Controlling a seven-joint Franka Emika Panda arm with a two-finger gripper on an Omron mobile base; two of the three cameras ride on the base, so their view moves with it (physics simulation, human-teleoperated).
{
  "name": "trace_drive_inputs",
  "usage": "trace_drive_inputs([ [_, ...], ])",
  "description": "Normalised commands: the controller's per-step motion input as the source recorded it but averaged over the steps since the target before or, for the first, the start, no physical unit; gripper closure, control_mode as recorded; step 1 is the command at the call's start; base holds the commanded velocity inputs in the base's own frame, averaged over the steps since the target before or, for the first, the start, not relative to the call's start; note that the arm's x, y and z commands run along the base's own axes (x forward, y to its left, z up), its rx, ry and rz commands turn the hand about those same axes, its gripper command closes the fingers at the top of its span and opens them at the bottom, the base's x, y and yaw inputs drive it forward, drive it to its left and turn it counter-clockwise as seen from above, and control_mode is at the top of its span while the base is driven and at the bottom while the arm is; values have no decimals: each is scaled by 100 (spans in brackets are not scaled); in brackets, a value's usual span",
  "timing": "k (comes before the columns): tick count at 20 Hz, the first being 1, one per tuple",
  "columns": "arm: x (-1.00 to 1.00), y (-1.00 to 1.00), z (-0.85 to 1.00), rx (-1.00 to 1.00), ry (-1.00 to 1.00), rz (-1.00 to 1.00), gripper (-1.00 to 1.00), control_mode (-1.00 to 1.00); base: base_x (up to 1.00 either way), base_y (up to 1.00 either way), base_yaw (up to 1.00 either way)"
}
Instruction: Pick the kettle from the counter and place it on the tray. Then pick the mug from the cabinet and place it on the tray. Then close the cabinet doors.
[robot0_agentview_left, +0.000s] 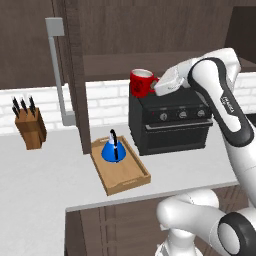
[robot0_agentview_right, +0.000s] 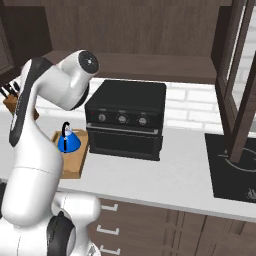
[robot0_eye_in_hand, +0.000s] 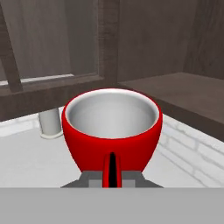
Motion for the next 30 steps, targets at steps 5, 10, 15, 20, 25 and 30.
trace_drive_inputs([
  [5, 0, 0, 0, 0, 0, 0, 100, -100, 0, 0, 0],
  [10, -5, 0, -11, 0, 7, 0, 100, -100, 0, 0, 0],
  [15, -21, 0, -54, -1, 22, 8, 100, -100, 0, 0, 0],
  [20, -11, 0, -76, -1, 21, 13, 100, -100, 0, 0, 0],
  [25, -4, 0, -83, -4, 15, 12, 100, -100, 0, 0, 0],
  [30, -1, 0, -81, -5, 2, 11, 100, -100, 0, 0, 0],
])
